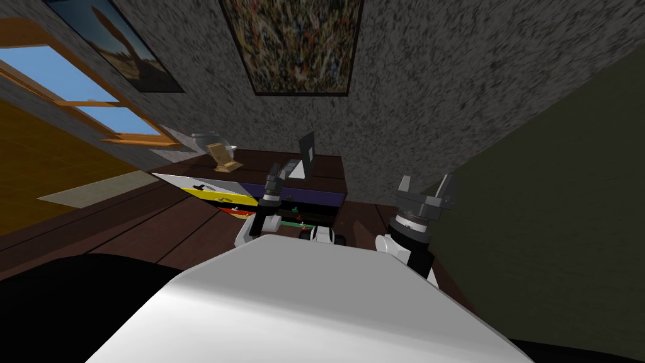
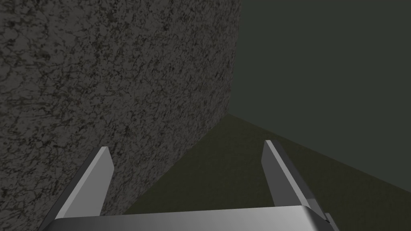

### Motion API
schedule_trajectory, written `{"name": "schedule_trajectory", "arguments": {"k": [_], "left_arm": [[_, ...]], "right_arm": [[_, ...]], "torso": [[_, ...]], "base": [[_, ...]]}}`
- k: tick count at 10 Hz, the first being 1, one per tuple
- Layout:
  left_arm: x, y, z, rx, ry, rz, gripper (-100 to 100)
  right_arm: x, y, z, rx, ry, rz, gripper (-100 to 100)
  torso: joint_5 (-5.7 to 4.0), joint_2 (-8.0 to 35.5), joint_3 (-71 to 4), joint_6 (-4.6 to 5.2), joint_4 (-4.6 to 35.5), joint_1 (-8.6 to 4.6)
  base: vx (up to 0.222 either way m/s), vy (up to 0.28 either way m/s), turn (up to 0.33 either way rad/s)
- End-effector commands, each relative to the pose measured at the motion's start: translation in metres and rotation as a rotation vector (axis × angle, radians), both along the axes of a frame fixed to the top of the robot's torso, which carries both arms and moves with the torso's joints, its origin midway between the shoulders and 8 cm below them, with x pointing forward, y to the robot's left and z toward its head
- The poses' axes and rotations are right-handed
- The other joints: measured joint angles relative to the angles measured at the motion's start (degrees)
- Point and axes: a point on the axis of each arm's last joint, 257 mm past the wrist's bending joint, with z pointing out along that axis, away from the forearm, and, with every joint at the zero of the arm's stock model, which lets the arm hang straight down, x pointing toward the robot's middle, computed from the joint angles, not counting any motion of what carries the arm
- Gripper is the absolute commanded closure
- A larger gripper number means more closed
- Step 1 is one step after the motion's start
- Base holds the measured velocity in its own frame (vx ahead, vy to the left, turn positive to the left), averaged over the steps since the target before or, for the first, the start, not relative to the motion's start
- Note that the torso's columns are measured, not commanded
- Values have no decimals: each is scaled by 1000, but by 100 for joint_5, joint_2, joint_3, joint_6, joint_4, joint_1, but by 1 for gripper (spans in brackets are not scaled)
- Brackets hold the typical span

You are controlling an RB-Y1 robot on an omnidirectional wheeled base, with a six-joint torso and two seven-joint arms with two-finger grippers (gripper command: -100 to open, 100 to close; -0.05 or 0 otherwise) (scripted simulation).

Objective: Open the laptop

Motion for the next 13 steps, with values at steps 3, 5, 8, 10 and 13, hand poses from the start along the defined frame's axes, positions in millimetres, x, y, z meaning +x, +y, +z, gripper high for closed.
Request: {"name": "schedule_trajectory", "arguments": {"k": [3, 5, 8, 10, 13], "left_arm": [[16, 2, -17, 94, 70, 32, -100], [26, 6, -29, 155, 118, 57, -100], [38, 14, -45, 233, 177, 91, -100], [38, 15, -46, 238, 180, 93, -100], [63, 13, -48, 250, 159, 62, -100]], "right_arm": [[0, 0, 0, 0, 0, 0, 0], [0, 0, 0, 0, 0, 0, 0], [0, 0, 0, 0, 0, 0, 0], [0, 0, 0, 0, 0, 0, 0], [0, 0, 0, 0, 0, 0, 0]], "torso": [[-13, -7, -4, 2, -2, -48], [-7, 0, 0, 1, 0, -25], [-5, 7, 4, 1, 2, -19], [-5, -1, 0, 0, 0, -18], [-5, 25, 17, 6, 6, -22]], "base": [[17, -93, -33], [21, -112, -35], [7, -111, -31], [9, -73, -13], [-82, -30, -30]]}}
